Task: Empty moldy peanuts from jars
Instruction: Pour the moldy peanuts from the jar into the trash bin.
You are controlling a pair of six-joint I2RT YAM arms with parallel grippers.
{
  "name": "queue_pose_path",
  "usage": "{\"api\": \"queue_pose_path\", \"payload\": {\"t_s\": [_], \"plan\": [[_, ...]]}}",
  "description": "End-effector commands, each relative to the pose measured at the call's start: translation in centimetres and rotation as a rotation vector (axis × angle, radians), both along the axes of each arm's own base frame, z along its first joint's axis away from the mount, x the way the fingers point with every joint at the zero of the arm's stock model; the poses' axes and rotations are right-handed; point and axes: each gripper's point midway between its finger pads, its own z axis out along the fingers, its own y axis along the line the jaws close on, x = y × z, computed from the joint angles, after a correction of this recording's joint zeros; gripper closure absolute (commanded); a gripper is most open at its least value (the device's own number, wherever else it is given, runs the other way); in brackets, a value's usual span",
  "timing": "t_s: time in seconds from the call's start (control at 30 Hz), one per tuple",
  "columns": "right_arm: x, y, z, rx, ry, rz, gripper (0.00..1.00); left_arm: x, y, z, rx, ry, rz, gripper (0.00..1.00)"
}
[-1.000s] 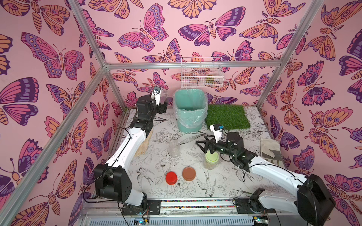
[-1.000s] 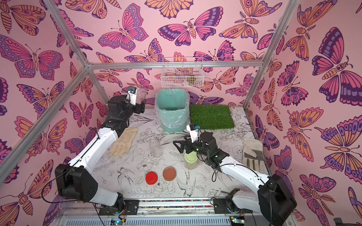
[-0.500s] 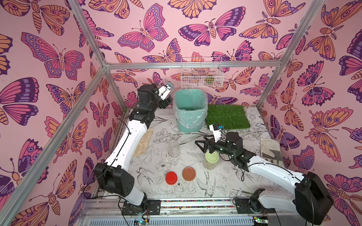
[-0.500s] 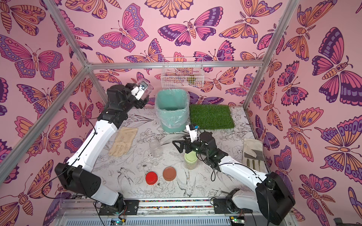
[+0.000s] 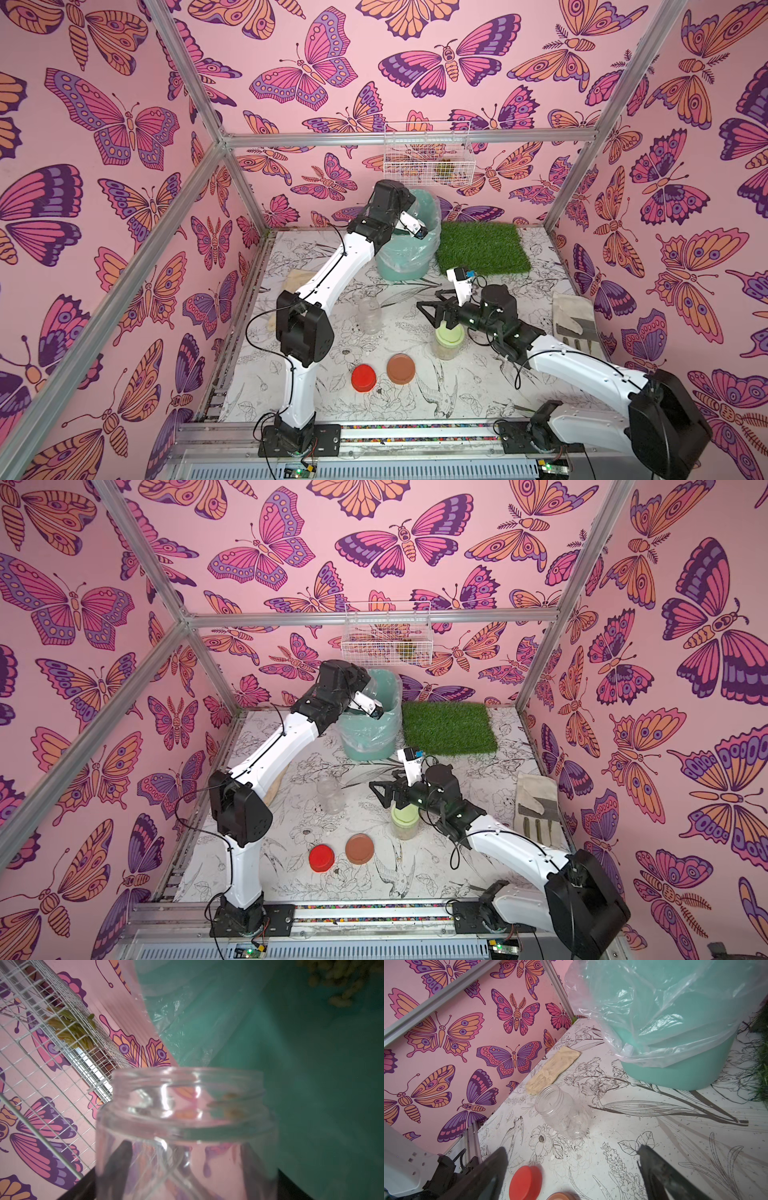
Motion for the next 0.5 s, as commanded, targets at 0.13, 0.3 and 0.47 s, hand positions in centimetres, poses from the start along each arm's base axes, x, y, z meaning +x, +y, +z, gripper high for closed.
{"api": "queue_pose_path", "payload": {"t_s": [0.13,0.3,0.47], "plan": [[0.5,-0.4,0.4,0.009,-0.022,-0.021,0.01,-1.2,1.2,8.1,-0.106,-0.173,-0.001,1.00],[0.5,-0.4,0.8,0.023,-0.016,-0.025,0.01,-1.9,1.8,8.7,-0.272,-0.131,0.028,1.00],[0.5,-0.4,1.8,0.052,-0.010,-0.029,0.01,-2.8,2.9,9.3,-0.429,-0.075,0.058,1.00]]}}
